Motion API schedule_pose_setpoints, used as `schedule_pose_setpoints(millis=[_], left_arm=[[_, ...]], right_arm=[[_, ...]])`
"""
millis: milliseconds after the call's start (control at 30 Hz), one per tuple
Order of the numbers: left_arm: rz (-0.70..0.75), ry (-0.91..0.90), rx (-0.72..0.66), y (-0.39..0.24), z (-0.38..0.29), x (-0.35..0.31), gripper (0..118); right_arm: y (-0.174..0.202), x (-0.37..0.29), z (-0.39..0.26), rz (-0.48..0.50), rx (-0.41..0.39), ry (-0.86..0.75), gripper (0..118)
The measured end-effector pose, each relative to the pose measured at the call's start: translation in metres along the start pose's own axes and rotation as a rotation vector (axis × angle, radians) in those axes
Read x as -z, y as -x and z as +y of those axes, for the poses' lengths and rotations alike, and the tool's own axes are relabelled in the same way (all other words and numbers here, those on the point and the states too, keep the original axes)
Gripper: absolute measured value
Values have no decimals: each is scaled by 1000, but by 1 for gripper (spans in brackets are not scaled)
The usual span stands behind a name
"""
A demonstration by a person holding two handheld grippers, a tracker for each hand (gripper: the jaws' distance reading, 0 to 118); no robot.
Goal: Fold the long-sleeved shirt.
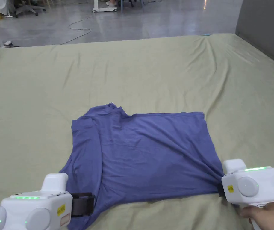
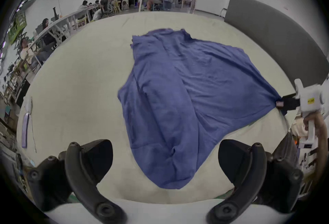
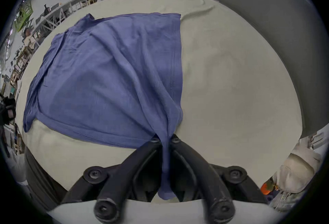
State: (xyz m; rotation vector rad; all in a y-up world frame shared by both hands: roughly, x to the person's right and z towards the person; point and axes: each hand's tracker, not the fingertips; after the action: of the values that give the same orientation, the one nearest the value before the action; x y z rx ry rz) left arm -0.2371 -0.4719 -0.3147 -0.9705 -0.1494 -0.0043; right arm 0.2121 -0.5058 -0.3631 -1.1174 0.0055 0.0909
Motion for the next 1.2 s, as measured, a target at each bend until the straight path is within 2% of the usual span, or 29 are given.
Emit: schedule_pose_setpoints(millis=[67, 100, 133, 167, 200, 233, 267, 300, 400, 500, 567, 633, 800, 867, 967, 1100, 1200], left_arm=[[12, 57, 9, -4, -8, 17, 117], [14, 81, 17, -7, -12, 27, 113], [22, 89, 21, -11, -15, 34, 92], [25, 94, 26, -13, -18, 39, 55], [19, 90, 28, -15, -25, 43, 25], [14, 34, 48, -19, -25, 38, 2], [-37, 15, 59, -24, -20, 30, 2], [-14, 40, 52, -27, -15, 23, 2], [-55, -33, 71, -29, 7, 0, 2], [-75, -135, 41, -21, 50, -27, 2], [-71, -207, 47, -14, 94, -45, 2], [-52, -307, 57, -4, 148, -65, 2], [-117, -434, -28, 14, 290, -102, 2], [-79, -480, -44, 18, 345, -112, 2], [-31, -530, -95, 26, 428, -129, 2], [31, -605, -127, 31, 517, -174, 2], [1, -692, -150, 22, 556, -225, 2]], right_arm=[[-1, 2, 0, 3, 5, 2, 1], [-2, 2, 0, 6, 3, 2, 1], [-2, 2, 0, 8, 2, 2, 1], [-3, 2, -1, 11, 3, 2, 1], [-3, 2, -1, 13, 3, 1, 1], [-3, 2, 0, 15, 3, 2, 1], [-3, 1, 0, 16, 4, 2, 1], [-4, -2, 1, 18, 5, 2, 1], [-3, -16, 8, 29, 1, -29, 1], [-10, -45, 36, 95, 57, -148, 1], [-13, -69, 70, 91, 49, -233, 1], [-14, -93, 118, 89, 7, -298, 1], [-8, -147, 251, 37, -60, -476, 1], [-4, -168, 304, 30, -67, -514, 1], [-4, -199, 378, 58, -46, -566, 1], [-14, -248, 458, 91, 80, -633, 1], [-12, -290, 498, -5, 56, -673, 1]])
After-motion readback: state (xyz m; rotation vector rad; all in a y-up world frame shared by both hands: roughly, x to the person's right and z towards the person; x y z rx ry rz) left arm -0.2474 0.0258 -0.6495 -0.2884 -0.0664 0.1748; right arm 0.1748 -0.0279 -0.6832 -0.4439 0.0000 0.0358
